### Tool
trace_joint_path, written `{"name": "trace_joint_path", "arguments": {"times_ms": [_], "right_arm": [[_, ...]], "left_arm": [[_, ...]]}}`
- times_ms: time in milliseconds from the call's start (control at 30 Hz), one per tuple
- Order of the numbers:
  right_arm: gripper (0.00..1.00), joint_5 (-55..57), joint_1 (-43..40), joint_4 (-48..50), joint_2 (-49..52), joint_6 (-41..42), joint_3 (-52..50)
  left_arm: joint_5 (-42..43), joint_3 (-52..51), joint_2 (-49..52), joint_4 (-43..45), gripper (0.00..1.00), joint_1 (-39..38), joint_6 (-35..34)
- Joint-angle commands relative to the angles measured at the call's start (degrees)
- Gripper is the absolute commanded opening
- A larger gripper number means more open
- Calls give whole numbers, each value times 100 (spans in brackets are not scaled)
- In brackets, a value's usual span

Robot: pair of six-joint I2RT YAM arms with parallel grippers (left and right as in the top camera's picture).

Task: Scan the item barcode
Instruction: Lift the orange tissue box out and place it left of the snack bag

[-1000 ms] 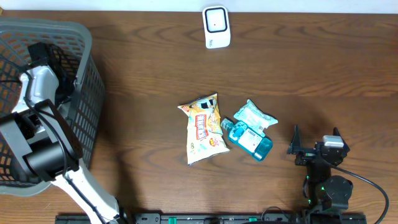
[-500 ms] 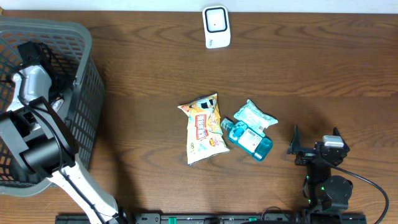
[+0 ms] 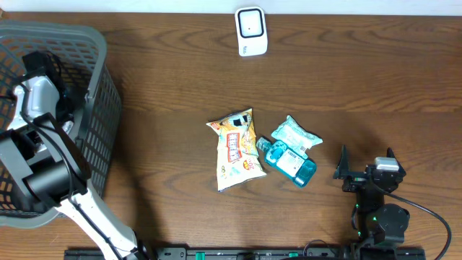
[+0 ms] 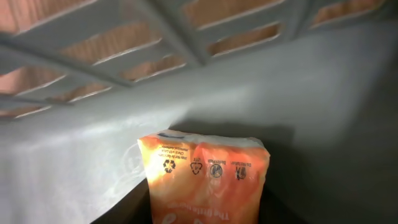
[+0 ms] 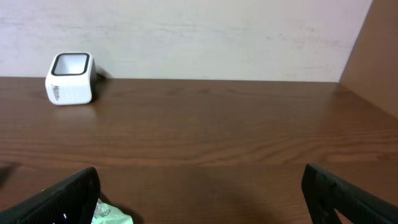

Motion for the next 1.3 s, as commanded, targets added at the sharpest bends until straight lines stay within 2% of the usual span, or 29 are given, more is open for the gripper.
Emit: {"name": "trace_joint_path", "arguments": {"times_ms": [0,233,567,700,767,833,1000,1067,1267], "right_arm": [[99,-9,-26,-13,-2,-46,-9],[99,-9,-26,-13,-2,-44,-9],[99,-9,-26,-15,-2,-44,-9],[99,-9,-26,-13,-2,-44,-9],[99,-9,-26,-13,-2,-44,-9],[99,-9,-26,-13,-2,-46,-9],[99,-9,-26,-13,-2,-46,-9],[99,-9,-26,-13,-2,-44,-9],[99,-9,-26,-13,-2,-44,-9]], "left_arm": [[243,-343,11,-280,41,87,142],[245,-343,-992,-474,41,87,140],[385,-343,-3440,-629,41,81,-76],[1174,-343,-4498,-592,41,81,-83],[1858,-343,-5029,-595,41,81,-195],[2905,-345,-5574,-586,41,79,-415],[4765,-345,-6142,-562,41,-247,-503],[5040,-345,-6227,-627,41,-568,-492],[5049,-376,-6148,-752,42,-1851,-20]]}}
